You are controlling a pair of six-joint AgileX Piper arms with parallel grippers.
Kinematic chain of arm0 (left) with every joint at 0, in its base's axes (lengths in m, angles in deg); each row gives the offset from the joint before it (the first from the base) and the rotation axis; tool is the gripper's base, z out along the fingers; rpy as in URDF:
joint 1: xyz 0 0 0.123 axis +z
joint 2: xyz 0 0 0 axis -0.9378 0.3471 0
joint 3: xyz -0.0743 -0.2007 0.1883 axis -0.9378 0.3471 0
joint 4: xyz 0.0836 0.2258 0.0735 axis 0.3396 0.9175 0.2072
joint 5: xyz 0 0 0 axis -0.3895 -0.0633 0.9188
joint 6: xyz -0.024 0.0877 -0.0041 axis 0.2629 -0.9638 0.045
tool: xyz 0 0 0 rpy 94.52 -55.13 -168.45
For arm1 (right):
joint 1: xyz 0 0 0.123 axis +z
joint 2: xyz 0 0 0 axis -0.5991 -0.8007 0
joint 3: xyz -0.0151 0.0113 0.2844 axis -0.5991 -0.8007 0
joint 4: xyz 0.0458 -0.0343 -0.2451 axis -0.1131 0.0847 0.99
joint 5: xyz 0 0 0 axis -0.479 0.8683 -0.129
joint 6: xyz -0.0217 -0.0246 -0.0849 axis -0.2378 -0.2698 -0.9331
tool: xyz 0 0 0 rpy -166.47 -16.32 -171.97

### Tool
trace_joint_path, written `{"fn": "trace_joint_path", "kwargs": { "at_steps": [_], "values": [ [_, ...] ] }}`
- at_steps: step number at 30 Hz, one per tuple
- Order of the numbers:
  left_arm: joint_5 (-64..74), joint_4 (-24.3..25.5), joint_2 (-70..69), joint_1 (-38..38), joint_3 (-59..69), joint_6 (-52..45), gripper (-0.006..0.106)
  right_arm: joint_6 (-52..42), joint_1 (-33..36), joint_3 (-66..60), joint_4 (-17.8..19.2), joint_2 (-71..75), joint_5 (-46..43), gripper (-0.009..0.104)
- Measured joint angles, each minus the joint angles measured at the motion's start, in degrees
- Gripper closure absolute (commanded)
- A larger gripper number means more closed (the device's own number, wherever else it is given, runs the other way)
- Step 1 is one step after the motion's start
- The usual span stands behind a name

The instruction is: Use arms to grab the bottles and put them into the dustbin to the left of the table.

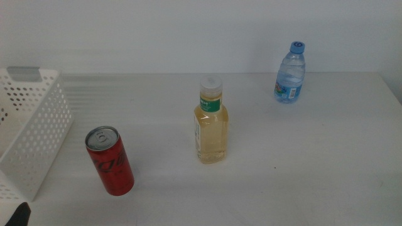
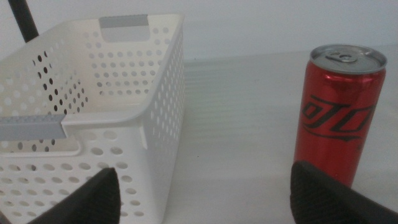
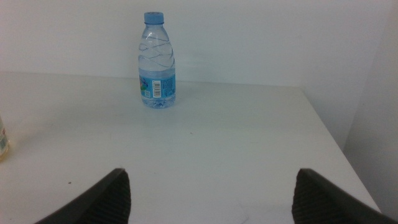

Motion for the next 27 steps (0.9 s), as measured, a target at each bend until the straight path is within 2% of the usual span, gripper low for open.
{"fn": "trace_joint_path", "kwargs": {
  "at_steps": [14, 22, 27],
  "values": [
    [-3.0, -0.2, 0.0, -0.4, 0.0, 0.0, 0.010, 0.0, 0.0, 0.0, 0.0, 0.0, 0.0, 0.027],
    [-3.2, -0.3, 0.2, -2.8, 0.0, 0.8, 0.010, 0.0, 0.0, 0.0, 0.0, 0.0, 0.0, 0.027],
    [-6.7, -1.3, 6.4, -6.4, 0.0, 1.8, 0.010, 0.0, 0.0, 0.0, 0.0, 0.0, 0.0, 0.027]
  ]
}}
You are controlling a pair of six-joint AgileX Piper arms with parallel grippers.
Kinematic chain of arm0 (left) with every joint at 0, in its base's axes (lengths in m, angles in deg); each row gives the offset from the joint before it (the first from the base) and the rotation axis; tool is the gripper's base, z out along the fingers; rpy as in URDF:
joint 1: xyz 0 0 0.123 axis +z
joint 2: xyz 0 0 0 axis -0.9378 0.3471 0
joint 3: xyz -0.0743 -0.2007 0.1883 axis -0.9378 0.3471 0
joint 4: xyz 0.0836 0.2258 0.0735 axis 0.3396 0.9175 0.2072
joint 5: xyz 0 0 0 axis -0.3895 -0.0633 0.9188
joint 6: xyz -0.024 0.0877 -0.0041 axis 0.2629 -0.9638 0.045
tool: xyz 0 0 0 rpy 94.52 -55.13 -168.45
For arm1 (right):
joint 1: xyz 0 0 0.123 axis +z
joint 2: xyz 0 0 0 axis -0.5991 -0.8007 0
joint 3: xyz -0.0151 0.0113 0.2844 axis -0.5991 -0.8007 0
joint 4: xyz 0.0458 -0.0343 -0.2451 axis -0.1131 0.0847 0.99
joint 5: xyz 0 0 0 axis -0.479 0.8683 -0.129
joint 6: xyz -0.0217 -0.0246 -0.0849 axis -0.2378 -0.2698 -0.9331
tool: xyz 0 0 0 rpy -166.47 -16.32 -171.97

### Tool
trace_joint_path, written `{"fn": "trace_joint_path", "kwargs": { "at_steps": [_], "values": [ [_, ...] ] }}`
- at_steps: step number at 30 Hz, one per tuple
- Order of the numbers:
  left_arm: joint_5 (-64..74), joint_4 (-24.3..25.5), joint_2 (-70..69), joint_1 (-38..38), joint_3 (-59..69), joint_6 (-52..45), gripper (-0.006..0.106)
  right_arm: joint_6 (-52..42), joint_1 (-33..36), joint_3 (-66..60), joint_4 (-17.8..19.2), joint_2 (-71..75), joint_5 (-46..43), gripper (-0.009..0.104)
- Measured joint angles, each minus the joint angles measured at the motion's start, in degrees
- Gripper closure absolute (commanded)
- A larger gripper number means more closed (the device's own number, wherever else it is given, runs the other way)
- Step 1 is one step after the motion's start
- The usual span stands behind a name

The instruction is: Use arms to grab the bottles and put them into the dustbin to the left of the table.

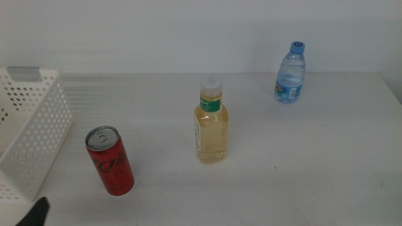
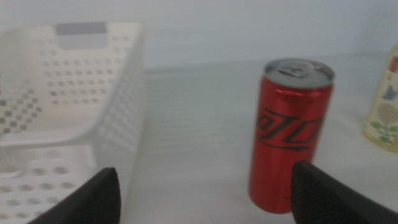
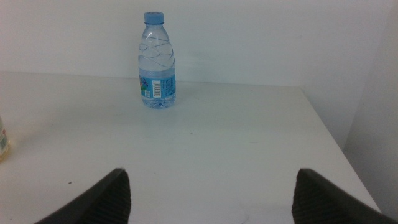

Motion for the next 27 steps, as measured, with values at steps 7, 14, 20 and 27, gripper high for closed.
{"fn": "trace_joint_path", "kwargs": {
  "at_steps": [7, 14, 20, 27],
  "values": [
    [-10.4, 0.0, 14.1, -7.0, 0.0, 1.1, 0.010, 0.0, 0.0, 0.0, 0.0, 0.0, 0.0, 0.027],
    [-22.3, -0.3, 28.2, -13.2, 0.0, 2.6, 0.010, 0.0, 0.0, 0.0, 0.0, 0.0, 0.0, 0.027],
    [-35.5, -0.5, 41.7, -15.7, 0.0, 3.9, 0.010, 0.0, 0.0, 0.0, 0.0, 0.0, 0.0, 0.027],
    [-55.2, -0.5, 59.2, -15.9, -0.1, 4.0, 0.010, 0.0, 0.0, 0.0, 0.0, 0.0, 0.0, 0.027]
  ]
}}
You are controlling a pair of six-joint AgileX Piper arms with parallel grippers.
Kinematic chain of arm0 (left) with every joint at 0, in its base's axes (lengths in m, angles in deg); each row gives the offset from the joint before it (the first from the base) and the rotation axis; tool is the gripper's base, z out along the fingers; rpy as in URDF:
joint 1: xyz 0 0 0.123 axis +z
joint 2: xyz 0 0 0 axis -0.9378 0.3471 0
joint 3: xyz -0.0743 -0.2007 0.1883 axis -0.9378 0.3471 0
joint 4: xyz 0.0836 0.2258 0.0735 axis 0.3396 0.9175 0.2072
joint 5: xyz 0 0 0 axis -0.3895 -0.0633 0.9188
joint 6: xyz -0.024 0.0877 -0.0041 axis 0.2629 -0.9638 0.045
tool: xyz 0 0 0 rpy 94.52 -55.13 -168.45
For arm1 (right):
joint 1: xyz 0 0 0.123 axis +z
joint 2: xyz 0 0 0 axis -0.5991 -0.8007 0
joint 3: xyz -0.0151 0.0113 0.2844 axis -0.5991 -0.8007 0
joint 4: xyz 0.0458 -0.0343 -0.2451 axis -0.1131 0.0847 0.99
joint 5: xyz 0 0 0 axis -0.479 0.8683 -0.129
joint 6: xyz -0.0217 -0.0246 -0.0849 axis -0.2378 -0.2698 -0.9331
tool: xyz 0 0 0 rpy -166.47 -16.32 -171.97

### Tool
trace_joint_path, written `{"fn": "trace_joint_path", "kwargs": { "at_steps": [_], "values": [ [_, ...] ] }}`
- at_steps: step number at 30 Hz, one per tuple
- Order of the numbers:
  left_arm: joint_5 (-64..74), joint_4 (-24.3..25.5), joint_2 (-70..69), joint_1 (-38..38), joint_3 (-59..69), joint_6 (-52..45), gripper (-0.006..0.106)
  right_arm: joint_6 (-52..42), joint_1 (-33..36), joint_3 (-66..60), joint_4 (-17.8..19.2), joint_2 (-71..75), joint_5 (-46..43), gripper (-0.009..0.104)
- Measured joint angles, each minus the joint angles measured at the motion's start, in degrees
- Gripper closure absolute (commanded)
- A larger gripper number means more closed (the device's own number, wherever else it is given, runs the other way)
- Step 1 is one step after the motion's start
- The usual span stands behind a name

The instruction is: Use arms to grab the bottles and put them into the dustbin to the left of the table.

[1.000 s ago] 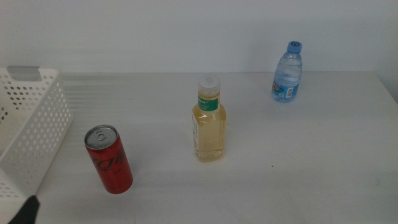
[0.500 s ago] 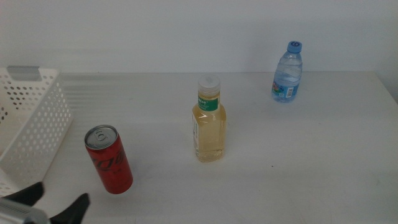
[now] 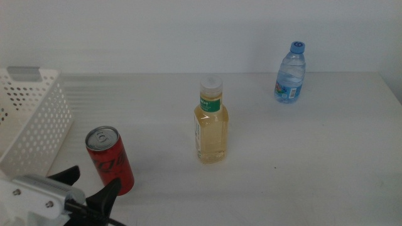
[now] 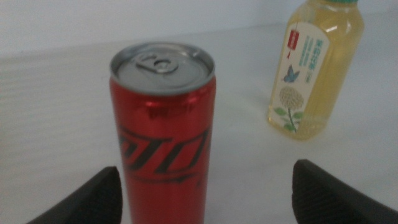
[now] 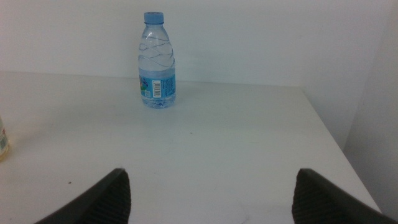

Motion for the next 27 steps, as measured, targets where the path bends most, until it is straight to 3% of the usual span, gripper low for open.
{"fn": "trace_joint_path", "kwargs": {
  "at_steps": [6, 27],
  "values": [
    [-14.4, 0.0, 9.4, 0.0, -0.6, 0.0, 0.010, 0.0, 0.0, 0.0, 0.0, 0.0, 0.0, 0.027],
    [-15.9, -2.1, 17.7, 0.0, -0.7, 1.7, 0.010, 0.0, 0.0, 0.0, 0.0, 0.0, 0.0, 0.027]
  ]
}}
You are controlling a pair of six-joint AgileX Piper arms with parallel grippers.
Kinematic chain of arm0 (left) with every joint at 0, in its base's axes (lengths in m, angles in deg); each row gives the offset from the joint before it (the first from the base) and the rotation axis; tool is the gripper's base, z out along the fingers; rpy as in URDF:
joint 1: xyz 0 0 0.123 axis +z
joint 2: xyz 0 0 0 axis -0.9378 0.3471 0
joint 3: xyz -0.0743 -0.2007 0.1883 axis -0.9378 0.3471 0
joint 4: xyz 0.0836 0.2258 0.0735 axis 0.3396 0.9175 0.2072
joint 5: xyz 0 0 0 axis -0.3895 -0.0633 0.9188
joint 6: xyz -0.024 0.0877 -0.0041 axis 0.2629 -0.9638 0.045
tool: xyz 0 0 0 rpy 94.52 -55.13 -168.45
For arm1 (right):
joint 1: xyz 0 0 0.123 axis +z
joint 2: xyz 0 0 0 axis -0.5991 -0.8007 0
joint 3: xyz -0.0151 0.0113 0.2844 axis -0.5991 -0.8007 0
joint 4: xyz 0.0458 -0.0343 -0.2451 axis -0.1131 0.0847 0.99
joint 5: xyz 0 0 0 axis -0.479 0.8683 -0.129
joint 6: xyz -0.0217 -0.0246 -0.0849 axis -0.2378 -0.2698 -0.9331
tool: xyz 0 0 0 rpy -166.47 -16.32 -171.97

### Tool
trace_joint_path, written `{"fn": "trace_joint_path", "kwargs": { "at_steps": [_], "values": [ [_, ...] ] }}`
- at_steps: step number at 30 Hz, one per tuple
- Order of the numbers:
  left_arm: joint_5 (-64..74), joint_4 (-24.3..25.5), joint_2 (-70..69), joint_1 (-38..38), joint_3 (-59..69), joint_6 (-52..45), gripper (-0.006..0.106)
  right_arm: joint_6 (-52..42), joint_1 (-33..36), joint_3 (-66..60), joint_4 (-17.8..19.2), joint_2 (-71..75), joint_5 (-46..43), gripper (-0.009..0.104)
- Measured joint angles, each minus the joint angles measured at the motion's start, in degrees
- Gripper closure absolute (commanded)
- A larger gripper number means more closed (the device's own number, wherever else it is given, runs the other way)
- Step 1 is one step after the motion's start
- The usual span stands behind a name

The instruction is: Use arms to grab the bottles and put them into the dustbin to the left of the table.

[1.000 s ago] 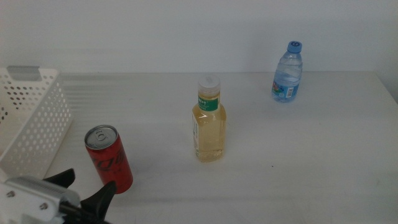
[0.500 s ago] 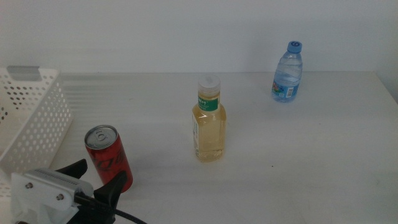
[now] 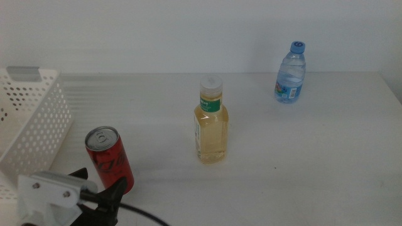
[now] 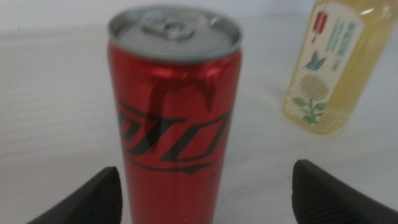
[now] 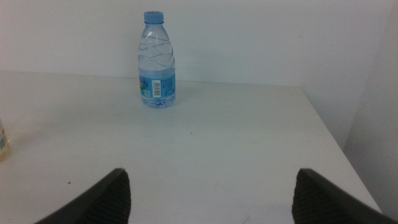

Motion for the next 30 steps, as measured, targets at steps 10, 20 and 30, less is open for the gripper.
{"fn": "trace_joint_path", "kwargs": {
  "at_steps": [10, 20, 30],
  "values": [
    [0.0, -2.2, 6.0, 0.0, -4.3, 0.8, 0.010, 0.0, 0.0, 0.0, 0.0, 0.0, 0.0, 0.027],
    [0.0, -3.7, 10.9, 0.0, -8.7, 0.9, 0.010, 0.0, 0.0, 0.0, 0.0, 0.0, 0.0, 0.027],
    [0.0, -4.2, 13.8, 0.0, -12.4, -3.7, 0.010, 0.0, 0.0, 0.0, 0.0, 0.0, 0.0, 0.027]
  ]
}}
